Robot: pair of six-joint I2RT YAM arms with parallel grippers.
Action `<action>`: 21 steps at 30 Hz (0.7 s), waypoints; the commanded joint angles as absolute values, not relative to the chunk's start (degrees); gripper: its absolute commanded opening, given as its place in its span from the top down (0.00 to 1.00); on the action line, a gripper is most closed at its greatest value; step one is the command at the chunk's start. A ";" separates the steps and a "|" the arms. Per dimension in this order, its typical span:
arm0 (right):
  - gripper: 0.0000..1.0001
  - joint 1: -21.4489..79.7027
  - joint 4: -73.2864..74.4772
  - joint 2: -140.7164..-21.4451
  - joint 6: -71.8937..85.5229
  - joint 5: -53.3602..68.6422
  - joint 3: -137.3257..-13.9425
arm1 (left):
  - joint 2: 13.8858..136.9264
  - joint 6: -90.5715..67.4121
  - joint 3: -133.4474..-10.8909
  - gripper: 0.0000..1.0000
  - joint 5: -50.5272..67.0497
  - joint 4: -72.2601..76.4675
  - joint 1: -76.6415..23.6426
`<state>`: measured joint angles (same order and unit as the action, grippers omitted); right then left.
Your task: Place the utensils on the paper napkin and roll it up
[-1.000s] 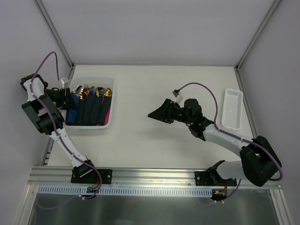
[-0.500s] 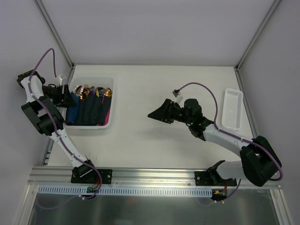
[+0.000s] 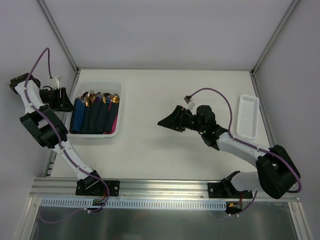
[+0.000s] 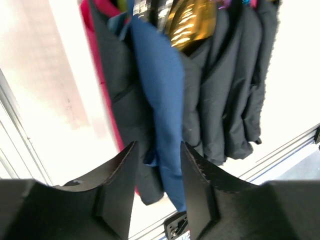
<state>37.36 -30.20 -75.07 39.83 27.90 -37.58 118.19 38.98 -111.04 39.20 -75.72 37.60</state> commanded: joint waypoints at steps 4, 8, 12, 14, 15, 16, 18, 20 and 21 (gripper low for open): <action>0.24 37.18 -33.13 -73.30 39.37 28.74 -37.27 | 109.69 42.18 -110.66 0.69 49.29 -79.26 38.41; 0.23 37.18 -33.13 -73.39 39.37 28.65 -37.27 | 108.90 44.30 -108.64 0.79 51.33 -81.47 37.53; 0.23 37.18 -33.13 -73.65 39.38 28.65 -37.44 | 110.21 44.39 -106.00 0.84 51.24 -81.91 36.91; 0.24 37.18 -33.13 -73.74 39.55 28.65 -37.35 | 111.87 44.03 -105.29 0.86 50.72 -81.74 36.74; 0.24 37.18 -33.13 -73.74 39.64 28.65 -37.27 | 112.41 43.95 -105.03 0.86 50.36 -81.56 36.74; 0.23 37.18 -33.13 -73.74 39.64 28.57 -37.27 | 113.46 43.60 -104.86 0.86 50.01 -81.13 36.74; 0.24 37.18 -33.13 -73.83 39.73 28.56 -37.26 | 114.17 43.07 -104.42 0.87 49.22 -79.99 36.74; 0.24 37.26 -33.13 -74.00 39.73 28.56 -37.18 | 115.30 42.46 -104.33 0.88 48.35 -79.19 36.74; 0.24 37.18 -33.13 -74.00 39.73 28.56 -37.18 | 115.66 41.76 -104.33 0.88 48.08 -78.23 36.65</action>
<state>37.36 -30.20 -75.07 39.86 27.90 -37.58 114.83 42.35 -104.60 48.58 -75.88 37.10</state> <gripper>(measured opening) 0.764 0.123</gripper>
